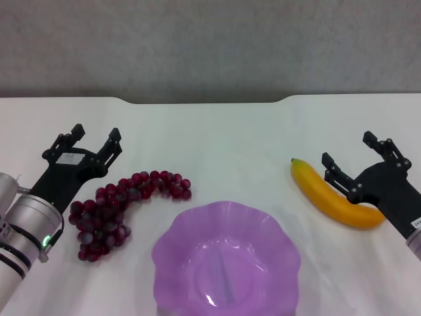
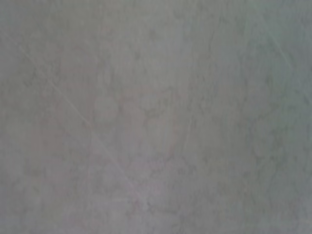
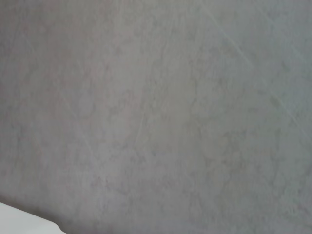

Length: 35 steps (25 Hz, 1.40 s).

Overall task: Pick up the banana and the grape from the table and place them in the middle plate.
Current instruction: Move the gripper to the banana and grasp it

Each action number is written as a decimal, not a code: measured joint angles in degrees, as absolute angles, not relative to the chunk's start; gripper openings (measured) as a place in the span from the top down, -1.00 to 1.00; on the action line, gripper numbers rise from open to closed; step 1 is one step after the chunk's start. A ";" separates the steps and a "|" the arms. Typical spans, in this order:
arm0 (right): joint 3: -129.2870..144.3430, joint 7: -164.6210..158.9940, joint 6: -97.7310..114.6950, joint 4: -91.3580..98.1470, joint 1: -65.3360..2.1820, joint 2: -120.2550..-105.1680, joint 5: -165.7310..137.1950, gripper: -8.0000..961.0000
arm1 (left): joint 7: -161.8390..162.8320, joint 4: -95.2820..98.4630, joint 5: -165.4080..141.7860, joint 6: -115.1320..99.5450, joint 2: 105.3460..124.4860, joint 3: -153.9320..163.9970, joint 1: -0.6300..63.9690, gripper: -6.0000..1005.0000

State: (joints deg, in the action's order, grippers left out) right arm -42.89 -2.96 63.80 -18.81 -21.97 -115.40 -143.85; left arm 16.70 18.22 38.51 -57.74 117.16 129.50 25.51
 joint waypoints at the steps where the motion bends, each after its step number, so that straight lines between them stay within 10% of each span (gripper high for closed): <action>1: -42.89 -2.90 63.80 -18.80 -21.89 -115.40 -143.86 -0.85 | 16.70 18.22 38.50 -57.74 117.16 129.52 25.52 -0.54; 23: -43.04 -3.10 63.81 -21.49 -21.12 -114.92 -143.95 -0.81 | 16.70 17.70 38.74 -57.55 117.04 129.47 25.06 -0.54; 35: -49.00 -3.52 38.65 -44.83 -16.06 -106.28 -144.86 -0.79 | 16.70 16.95 38.87 -57.26 117.01 129.27 24.72 -0.54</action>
